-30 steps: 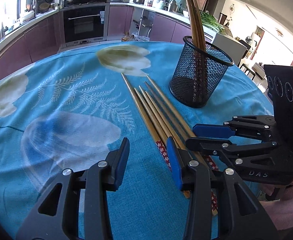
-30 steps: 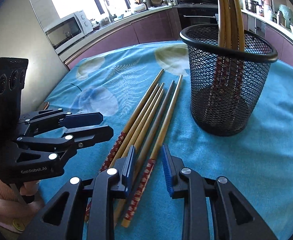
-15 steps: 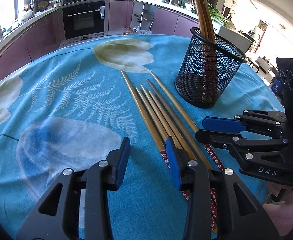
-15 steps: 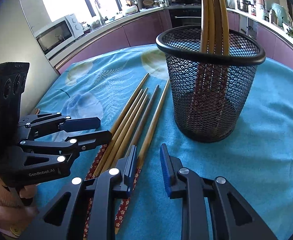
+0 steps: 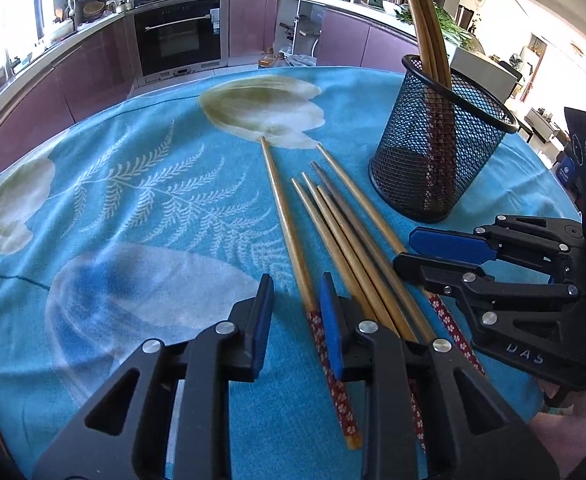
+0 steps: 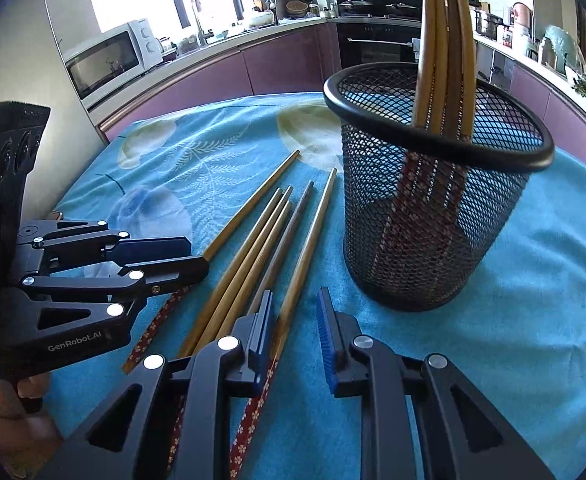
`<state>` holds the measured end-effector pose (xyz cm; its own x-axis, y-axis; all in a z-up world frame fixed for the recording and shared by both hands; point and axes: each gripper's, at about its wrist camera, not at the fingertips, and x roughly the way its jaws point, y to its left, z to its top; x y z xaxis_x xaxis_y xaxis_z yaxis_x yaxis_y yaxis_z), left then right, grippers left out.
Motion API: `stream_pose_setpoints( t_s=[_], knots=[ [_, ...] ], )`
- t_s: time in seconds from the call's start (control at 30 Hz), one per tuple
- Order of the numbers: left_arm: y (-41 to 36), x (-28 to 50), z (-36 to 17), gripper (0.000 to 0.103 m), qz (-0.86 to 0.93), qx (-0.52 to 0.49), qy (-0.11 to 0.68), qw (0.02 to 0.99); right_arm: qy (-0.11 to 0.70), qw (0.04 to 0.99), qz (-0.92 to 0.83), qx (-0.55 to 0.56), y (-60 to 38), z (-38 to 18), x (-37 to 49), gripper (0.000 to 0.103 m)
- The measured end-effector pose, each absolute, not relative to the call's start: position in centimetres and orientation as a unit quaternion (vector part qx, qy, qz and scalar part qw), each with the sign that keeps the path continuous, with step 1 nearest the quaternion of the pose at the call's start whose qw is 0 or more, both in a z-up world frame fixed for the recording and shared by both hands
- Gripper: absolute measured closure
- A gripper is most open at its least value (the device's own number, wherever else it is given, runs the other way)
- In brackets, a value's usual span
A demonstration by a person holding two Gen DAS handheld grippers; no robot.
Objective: Organize utensils
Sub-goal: 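Close the left tool on a chopstick while the right tool grasps another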
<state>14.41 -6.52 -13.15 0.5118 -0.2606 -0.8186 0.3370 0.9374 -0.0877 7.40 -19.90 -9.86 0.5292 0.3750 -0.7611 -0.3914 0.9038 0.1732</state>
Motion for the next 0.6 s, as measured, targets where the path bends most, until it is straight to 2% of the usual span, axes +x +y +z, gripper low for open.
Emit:
stream_pose_setpoints(
  t_s=[0.2,0.4,0.6],
  knots=[
    [-6.9,16.2,-13.4,0.081,-0.168,0.042,0.467,0.867,0.430,0.879,0.208,-0.018,-19.2,-9.9,8.6,0.086],
    [-6.9,16.7,-13.4,0.094,-0.158,0.028,0.466,0.870,0.432,0.878,0.203,0.010,-19.9,-10.0,8.8,0.095],
    [-6.2,16.0,-13.2,0.095,-0.154,0.005,0.459,0.875,0.432,0.877,0.205,0.035,-21.0,-9.9,8.5,0.098]
  ],
)
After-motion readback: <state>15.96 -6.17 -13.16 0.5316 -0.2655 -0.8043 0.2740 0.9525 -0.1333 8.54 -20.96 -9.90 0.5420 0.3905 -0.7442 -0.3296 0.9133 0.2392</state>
